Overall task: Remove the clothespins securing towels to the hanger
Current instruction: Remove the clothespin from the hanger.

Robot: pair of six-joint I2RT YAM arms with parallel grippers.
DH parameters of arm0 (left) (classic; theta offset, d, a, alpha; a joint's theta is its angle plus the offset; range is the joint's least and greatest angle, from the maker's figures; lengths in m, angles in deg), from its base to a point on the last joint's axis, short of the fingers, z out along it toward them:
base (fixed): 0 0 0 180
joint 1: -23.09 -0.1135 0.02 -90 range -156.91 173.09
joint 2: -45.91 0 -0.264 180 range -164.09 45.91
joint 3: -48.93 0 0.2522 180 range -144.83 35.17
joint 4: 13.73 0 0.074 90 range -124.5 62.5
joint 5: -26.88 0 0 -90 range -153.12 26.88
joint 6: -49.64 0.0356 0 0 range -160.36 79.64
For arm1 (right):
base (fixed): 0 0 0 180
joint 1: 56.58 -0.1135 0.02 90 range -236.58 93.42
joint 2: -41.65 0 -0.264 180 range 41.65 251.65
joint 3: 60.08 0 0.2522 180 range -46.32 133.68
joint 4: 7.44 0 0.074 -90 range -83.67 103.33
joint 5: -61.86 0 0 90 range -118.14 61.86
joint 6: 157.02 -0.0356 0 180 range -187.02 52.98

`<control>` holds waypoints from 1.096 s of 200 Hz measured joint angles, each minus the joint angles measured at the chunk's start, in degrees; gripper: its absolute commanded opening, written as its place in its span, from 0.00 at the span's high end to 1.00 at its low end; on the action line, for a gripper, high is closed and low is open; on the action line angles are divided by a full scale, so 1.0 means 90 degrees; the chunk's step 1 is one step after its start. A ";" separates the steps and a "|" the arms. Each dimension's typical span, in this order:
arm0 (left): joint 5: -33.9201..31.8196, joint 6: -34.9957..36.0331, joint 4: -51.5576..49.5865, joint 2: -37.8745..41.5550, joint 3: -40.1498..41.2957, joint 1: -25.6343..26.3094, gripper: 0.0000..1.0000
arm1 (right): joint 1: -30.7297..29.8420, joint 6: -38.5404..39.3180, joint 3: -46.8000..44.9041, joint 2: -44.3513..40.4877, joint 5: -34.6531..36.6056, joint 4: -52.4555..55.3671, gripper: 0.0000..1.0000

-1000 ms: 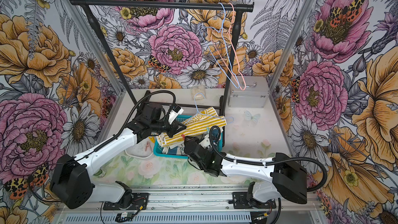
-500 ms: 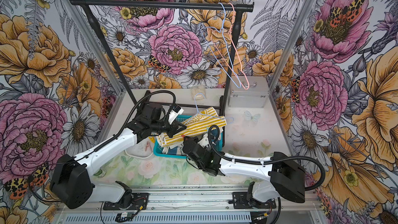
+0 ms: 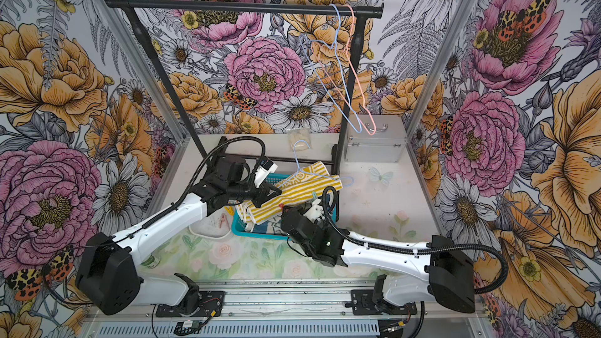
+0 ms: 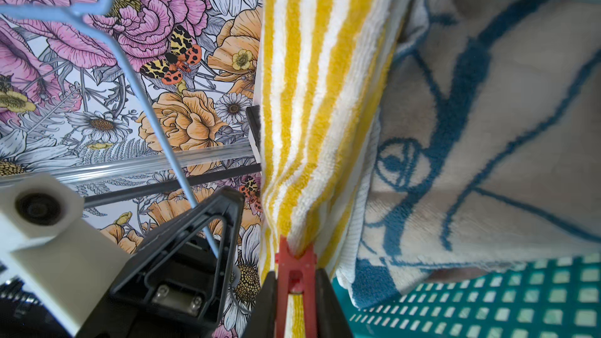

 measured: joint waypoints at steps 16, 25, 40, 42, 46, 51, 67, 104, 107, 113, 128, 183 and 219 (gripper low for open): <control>0.0000 0.0000 0.0000 -0.0036 0.0000 -0.0002 1.00 | -0.0012 0.0155 0.0002 -0.0185 -0.0034 0.0223 1.00; 0.0002 -0.0002 0.0000 -0.0061 0.0000 -0.0005 1.00 | -0.0012 0.0236 0.0002 -0.0267 -0.0090 0.0369 1.00; 0.0000 0.0000 0.0002 -0.0100 0.0000 -0.0007 1.00 | -0.0012 0.0357 0.0000 -0.0398 -0.0168 0.0646 1.00; 0.0000 0.0000 0.0002 -0.0107 0.0000 -0.0007 1.00 | -0.0010 0.0372 0.0000 -0.0423 -0.0175 0.0695 1.00; 0.0000 -0.0002 0.0000 -0.0121 0.0000 -0.0007 1.00 | -0.0010 0.0398 0.0002 -0.0459 -0.0187 0.0767 1.00; 0.0000 -0.0002 0.0000 -0.0138 0.0000 -0.0007 1.00 | -0.0007 0.0430 0.0000 -0.0517 -0.0211 0.0874 1.00; 0.0000 -0.0015 0.0000 -0.0170 0.0000 -0.0007 1.00 | 0.0022 0.0571 0.0002 -0.0724 -0.0306 0.1212 1.00; -0.0002 -0.0092 0.0000 -0.0211 0.0000 -0.0012 0.87 | 0.0185 0.1234 0.0330 -0.0848 -0.0532 0.1911 1.00; -0.0002 -0.0092 0.0002 -0.0214 0.0000 -0.0012 0.81 | 0.0192 0.1285 0.0398 -0.0831 -0.0539 0.1965 1.00; -0.0005 -0.0104 0.0002 -0.0216 0.0000 -0.0012 0.68 | 0.0221 0.1438 0.0544 -0.0777 -0.0571 0.2064 1.00; -0.0024 -0.0158 -0.0002 -0.0216 0.0000 -0.0012 0.45 | 0.0267 0.1870 0.1027 -0.0561 -0.0631 0.2280 1.00; -0.0544 -0.0772 -0.0117 0.0228 0.0153 -0.0100 0.19 | 0.0301 0.3422 0.2535 0.0226 -0.0784 0.2713 1.00; -0.1178 -0.1370 -0.0398 0.1239 0.0435 -0.0874 0.12 | 0.0367 0.4172 0.3099 0.0789 -0.1025 0.2883 1.00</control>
